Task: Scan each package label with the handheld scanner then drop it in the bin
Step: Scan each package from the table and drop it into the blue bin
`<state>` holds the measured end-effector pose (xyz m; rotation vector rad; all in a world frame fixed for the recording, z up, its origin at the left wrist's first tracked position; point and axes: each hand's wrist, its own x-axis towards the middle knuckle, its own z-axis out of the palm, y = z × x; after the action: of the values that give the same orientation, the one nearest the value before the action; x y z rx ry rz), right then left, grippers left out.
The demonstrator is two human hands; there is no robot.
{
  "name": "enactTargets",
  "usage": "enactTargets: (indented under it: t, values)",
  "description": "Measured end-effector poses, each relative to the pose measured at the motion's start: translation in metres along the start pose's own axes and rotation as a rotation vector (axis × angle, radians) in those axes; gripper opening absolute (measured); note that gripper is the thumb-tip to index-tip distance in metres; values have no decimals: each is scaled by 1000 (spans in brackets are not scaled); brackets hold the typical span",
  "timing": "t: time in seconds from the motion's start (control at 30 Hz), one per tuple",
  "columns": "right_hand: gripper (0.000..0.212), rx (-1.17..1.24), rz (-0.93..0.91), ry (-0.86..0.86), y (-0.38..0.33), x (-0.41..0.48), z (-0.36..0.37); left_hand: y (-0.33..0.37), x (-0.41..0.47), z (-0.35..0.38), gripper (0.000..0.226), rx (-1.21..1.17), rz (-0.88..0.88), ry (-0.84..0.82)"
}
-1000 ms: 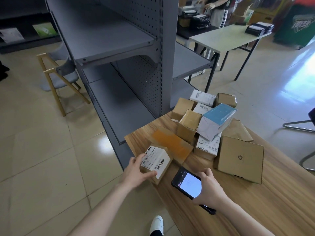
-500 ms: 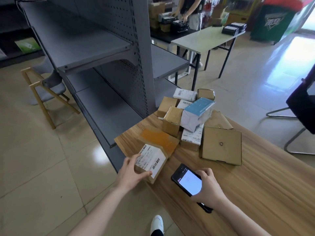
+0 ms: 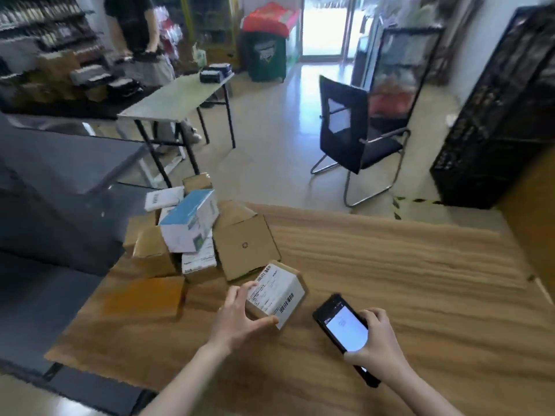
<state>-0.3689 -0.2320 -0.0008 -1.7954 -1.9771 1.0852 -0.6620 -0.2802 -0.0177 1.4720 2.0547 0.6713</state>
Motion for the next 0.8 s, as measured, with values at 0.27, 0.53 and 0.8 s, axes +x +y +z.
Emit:
enactTargets:
  t: [0.27,0.53,0.8]
  values:
    - [83,210,416,454,97,-98,-61,143,62,105,85,43,398,-305]
    - [78,363,895,796,181,-242,-62,263,-26,244,87,100,771,-744]
    - [69,501,1180,1001,250,-388,-47,362,-170,362,88,231,1082,-975]
